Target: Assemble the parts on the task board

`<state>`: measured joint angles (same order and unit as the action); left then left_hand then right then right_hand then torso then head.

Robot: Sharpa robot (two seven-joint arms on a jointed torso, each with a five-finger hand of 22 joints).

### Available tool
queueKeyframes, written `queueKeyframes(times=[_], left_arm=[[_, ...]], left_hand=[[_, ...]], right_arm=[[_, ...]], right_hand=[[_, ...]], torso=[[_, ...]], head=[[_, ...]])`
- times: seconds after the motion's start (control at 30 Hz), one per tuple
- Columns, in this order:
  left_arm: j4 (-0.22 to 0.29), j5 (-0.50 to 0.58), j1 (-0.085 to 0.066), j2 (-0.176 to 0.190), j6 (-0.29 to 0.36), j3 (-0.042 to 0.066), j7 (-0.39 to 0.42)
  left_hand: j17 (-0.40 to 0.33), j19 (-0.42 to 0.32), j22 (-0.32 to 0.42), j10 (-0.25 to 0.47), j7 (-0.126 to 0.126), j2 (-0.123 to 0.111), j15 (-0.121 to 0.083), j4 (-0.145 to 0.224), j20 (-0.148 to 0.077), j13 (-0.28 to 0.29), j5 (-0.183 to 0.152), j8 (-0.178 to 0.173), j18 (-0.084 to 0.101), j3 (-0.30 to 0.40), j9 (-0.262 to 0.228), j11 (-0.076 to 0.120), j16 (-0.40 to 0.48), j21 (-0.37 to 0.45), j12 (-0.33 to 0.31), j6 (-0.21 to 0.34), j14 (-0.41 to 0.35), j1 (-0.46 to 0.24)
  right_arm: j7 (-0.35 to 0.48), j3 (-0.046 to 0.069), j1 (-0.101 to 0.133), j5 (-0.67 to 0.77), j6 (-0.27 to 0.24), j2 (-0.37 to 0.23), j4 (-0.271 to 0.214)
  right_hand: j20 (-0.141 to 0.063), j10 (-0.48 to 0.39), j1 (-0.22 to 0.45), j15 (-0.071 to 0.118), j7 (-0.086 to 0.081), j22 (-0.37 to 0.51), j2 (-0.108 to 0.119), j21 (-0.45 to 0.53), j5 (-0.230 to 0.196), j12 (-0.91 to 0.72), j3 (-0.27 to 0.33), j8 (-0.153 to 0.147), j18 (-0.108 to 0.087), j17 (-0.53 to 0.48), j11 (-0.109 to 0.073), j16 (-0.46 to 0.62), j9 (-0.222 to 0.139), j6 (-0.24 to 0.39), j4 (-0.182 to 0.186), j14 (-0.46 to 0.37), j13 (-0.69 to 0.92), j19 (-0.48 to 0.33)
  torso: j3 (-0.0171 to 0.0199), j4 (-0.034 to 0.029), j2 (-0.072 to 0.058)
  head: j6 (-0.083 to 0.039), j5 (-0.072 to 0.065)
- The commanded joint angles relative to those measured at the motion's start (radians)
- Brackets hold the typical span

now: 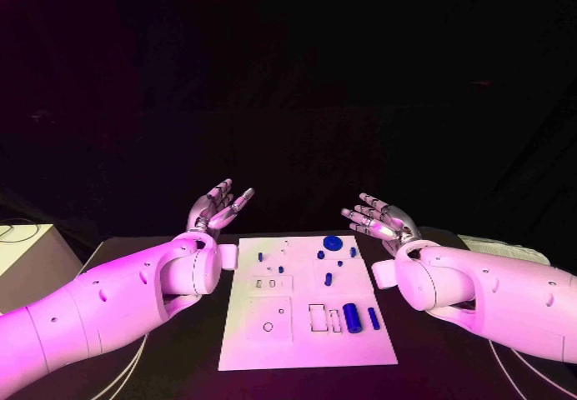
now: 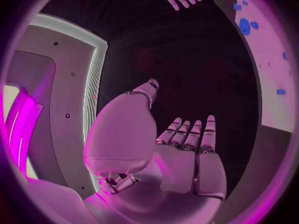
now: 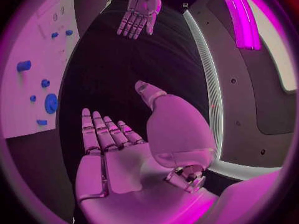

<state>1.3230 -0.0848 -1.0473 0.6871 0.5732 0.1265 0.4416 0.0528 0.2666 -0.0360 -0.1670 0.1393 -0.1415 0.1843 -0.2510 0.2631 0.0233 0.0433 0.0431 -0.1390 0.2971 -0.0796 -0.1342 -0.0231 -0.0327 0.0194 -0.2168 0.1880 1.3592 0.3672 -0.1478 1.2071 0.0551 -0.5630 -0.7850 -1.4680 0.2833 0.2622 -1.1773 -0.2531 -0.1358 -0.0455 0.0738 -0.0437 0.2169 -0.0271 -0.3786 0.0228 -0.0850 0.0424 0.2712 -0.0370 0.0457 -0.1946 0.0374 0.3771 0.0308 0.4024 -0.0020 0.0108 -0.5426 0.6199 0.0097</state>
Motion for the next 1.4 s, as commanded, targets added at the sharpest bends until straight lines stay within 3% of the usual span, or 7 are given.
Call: queueKeyframes(times=[0.03, 0.2, 0.27, 0.4, 0.53, 0.87, 1.4], left_arm=[[-0.02, -0.07, 0.0, -0.01, -0.127, 0.008, -0.033], [-0.024, -0.072, 0.0, -0.011, -0.132, 0.01, -0.035], [-0.022, -0.071, 0.003, 0.009, -0.165, 0.009, -0.023], [0.009, -0.087, 0.003, 0.043, -0.183, 0.009, -0.009], [0.056, -0.107, 0.003, 0.082, -0.202, 0.009, -0.008], [0.205, -0.148, 0.003, 0.176, -0.257, 0.035, -0.027], [0.34, -0.197, 0.003, 0.253, -0.287, 0.079, -0.065]], left_hand=[[0.003, 0.014, -0.003, -0.013, 0.037, -0.005, 0.013, -0.015, 0.011, 0.002, 0.007, 0.009, -0.012, 0.01, -0.004, -0.004, -0.006, -0.006, 0.006, -0.016, 0.008, 0.053], [0.012, 0.056, -0.01, -0.046, 0.059, 0.004, 0.019, -0.034, 0.018, 0.006, 0.007, 0.019, -0.015, 0.008, -0.013, -0.025, -0.016, -0.018, 0.01, -0.045, 0.049, 0.076], [0.028, 0.112, -0.018, -0.091, 0.076, 0.013, 0.035, -0.033, 0.027, 0.011, 0.007, 0.027, -0.009, 0.013, -0.02, -0.043, -0.036, -0.036, 0.018, -0.07, 0.12, 0.08], [0.119, 0.461, -0.068, -0.425, 0.12, 0.031, 0.025, -0.018, 0.027, 0.042, 0.009, 0.105, -0.019, 0.036, -0.079, -0.102, -0.164, -0.153, 0.084, -0.276, 0.541, 0.08], [0.173, 0.628, -0.093, -0.737, 0.108, 0.032, -0.029, 0.0, -0.002, 0.061, 0.007, 0.208, -0.048, 0.062, -0.147, -0.064, -0.251, -0.236, 0.154, -0.54, 0.732, 0.072], [0.359, 0.806, -0.171, -0.948, 0.063, -0.011, -0.114, 0.031, -0.098, 0.063, 0.008, 0.241, -0.041, 0.152, -0.168, 0.0, -0.446, -0.402, 0.149, -0.652, 0.945, 0.061], [0.769, 0.79, -0.484, -1.024, 0.04, -0.043, -0.151, 0.12, -0.137, 0.123, 0.007, 0.236, -0.04, 0.24, -0.215, 0.03, -0.932, -0.857, 0.152, -0.676, 0.972, -0.002]], right_arm=[[-0.084, -0.012, 0.016, 0.071, 0.163, -0.001, 0.013], [-0.097, -0.022, 0.027, 0.079, 0.186, -0.001, 0.02], [-0.067, -0.02, 0.037, 0.362, 0.162, 0.008, 0.095], [-0.069, -0.016, 0.05, 0.555, 0.158, 0.016, 0.135], [-0.082, -0.013, 0.069, 0.724, 0.156, 0.025, 0.173], [-0.196, -0.01, 0.123, 1.121, 0.196, 0.047, 0.217], [-0.434, -0.01, 0.165, 1.531, 0.284, 0.086, 0.203]], right_hand=[[0.007, 0.055, -0.064, -0.004, -0.167, -0.008, 0.002, -0.017, 0.01, -0.01, -0.021, 0.015, -0.019, 0.008, 0.006, -0.014, 0.008, -0.046, -0.008, 0.064, 0.005, 0.056], [0.005, 0.216, -0.103, 0.017, -0.163, -0.018, 0.007, -0.043, 0.005, -0.031, -0.033, 0.046, -0.039, 0.033, -0.007, -0.052, 0.031, -0.168, -0.032, 0.25, 0.018, 0.152], [0.004, 0.34, -0.122, 0.031, -0.16, -0.022, 0.012, -0.059, -0.002, -0.047, -0.041, 0.072, -0.053, 0.045, -0.017, -0.072, 0.049, -0.261, -0.042, 0.354, 0.025, 0.209], [-0.001, 0.633, -0.164, 0.076, -0.131, -0.042, 0.03, -0.129, -0.009, -0.076, -0.074, 0.152, -0.097, 0.067, -0.055, -0.117, 0.098, -0.542, -0.064, 0.548, 0.036, 0.428], [-0.05, 0.762, -0.176, 0.128, -0.094, -0.059, 0.058, -0.188, -0.004, -0.068, -0.122, 0.184, -0.097, 0.088, -0.094, -0.162, 0.112, -0.678, -0.068, 0.692, 0.033, 0.552], [-0.189, 0.95, -0.179, 0.245, -0.038, -0.256, 0.087, -0.521, 0.005, -0.038, -0.093, 0.185, -0.096, 0.27, -0.173, -0.374, 0.122, -0.8, -0.074, 1.083, 0.039, 0.783], [-0.189, 0.879, -0.127, 0.246, -0.021, -0.99, 0.189, -1.148, 0.021, -0.036, -0.165, 0.153, -0.009, 0.931, -0.176, -1.127, 0.186, -0.799, -0.01, 1.119, 0.054, 0.997]], torso=[[0.0, 0.0003, 0.0], [0.0, 0.0003, 0.0], [-0.0028, 0.0024, -0.008], [-0.0011, 0.0023, -0.022], [0.0009, -0.0013, -0.04], [-0.0035, -0.0158, -0.098], [-0.0134, -0.0359, -0.172]], head=[[0.0, 0.0], [0.0, 0.0], [0.038, -0.001], [0.037, -0.003], [0.034, -0.006], [0.017, -0.021], [-0.002, -0.05]])
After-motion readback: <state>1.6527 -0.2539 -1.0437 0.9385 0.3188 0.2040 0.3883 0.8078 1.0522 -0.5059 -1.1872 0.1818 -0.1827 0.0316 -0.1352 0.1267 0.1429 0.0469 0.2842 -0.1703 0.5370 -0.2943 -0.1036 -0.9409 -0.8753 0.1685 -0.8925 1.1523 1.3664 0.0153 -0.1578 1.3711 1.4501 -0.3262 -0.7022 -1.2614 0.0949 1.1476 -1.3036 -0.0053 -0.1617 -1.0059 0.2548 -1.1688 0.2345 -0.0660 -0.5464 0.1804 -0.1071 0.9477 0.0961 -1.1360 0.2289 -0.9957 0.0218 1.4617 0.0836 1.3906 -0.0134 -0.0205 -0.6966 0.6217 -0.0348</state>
